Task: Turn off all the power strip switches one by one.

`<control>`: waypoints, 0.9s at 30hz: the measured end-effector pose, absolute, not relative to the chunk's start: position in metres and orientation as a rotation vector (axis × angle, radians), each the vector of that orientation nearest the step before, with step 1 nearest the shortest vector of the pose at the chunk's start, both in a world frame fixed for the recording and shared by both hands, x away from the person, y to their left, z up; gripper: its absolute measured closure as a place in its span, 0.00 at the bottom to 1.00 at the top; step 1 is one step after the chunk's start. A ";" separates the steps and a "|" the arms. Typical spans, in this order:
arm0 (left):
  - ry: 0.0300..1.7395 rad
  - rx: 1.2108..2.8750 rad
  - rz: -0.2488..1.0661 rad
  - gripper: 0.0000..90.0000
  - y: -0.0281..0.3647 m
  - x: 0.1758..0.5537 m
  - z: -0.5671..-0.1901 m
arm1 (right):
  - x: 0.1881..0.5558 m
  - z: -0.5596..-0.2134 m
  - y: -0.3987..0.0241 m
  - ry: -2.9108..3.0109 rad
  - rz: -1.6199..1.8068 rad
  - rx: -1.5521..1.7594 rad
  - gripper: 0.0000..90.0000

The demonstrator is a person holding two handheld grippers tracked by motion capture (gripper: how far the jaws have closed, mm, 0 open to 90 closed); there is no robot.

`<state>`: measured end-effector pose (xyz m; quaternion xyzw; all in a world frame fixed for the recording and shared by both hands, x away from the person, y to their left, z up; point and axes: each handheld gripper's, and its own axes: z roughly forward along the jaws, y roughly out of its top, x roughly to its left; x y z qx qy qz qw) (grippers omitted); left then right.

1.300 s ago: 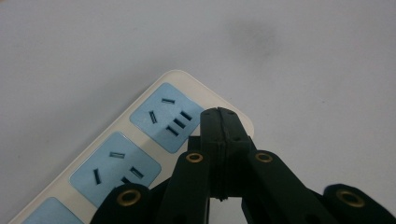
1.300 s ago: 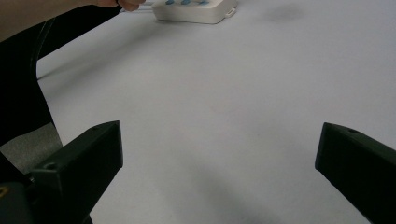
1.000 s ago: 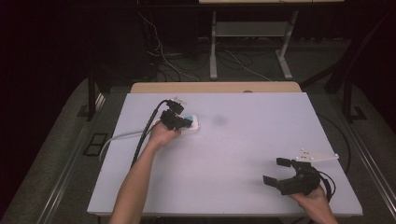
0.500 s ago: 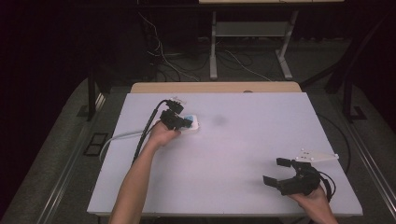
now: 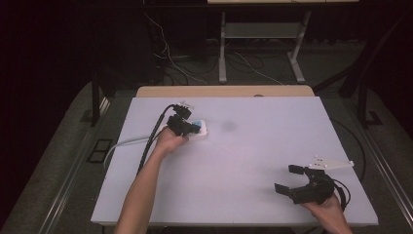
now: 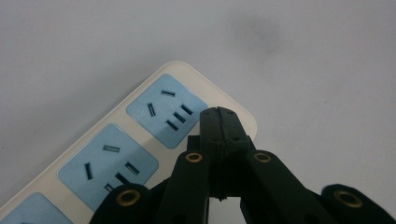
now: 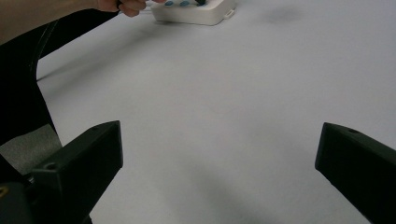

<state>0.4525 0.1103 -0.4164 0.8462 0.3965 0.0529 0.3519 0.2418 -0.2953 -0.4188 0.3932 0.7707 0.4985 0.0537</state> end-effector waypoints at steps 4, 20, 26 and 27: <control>1.022 2.160 0.138 0.99 0.115 0.449 -0.415 | 0.242 -0.419 -0.296 2.339 1.516 1.201 0.01; 1.005 2.044 0.169 0.93 0.154 0.427 -0.394 | 0.242 -0.419 -0.295 2.337 1.511 1.198 0.01; 0.993 1.987 0.185 0.79 0.168 0.410 -0.386 | 0.242 -0.419 -0.295 2.339 1.511 1.194 0.01; 0.996 1.970 0.189 0.73 0.171 0.407 -0.385 | 0.242 -0.419 -0.295 2.339 1.511 1.194 0.01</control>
